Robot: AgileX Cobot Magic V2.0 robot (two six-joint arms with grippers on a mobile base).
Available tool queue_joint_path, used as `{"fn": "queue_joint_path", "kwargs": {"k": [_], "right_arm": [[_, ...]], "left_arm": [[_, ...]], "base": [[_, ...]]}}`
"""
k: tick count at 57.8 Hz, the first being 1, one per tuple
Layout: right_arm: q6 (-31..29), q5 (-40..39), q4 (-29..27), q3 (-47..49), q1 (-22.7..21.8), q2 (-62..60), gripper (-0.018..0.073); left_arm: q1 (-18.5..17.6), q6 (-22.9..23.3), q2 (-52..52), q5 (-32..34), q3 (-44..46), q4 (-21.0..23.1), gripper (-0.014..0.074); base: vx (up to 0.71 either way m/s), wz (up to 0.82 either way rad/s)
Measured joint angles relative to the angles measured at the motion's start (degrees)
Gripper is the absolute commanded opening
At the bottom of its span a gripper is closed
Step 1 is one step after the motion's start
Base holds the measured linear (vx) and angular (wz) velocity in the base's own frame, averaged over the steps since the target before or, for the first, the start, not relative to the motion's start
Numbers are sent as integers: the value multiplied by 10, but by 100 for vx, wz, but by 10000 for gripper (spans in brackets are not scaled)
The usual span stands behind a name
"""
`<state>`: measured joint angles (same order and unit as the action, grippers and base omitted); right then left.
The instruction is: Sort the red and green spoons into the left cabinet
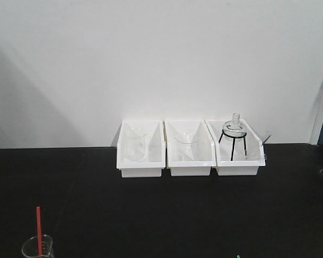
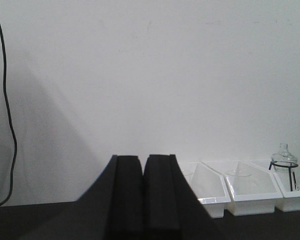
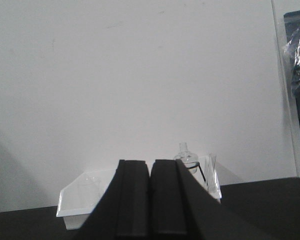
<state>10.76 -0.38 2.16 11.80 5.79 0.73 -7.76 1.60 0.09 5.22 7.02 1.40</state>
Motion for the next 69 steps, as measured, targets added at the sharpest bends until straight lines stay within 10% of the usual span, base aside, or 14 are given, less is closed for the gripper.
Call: {"fn": "queue_joint_path", "kwargs": {"k": [22, 47, 69], "right_arm": [[-13, 176, 76, 337, 0, 280, -3], [-33, 177, 78, 369, 0, 457, 28], [-33, 178, 66, 369, 0, 462, 496]], "left_arm": [[0, -50, 292, -182, 309, -14, -1], [0, -45, 469, -164, 361, -2, 34], [0, -45, 474, -153, 361, -1, 324]], "base": [[0, 0], [0, 0], [0, 0]]}}
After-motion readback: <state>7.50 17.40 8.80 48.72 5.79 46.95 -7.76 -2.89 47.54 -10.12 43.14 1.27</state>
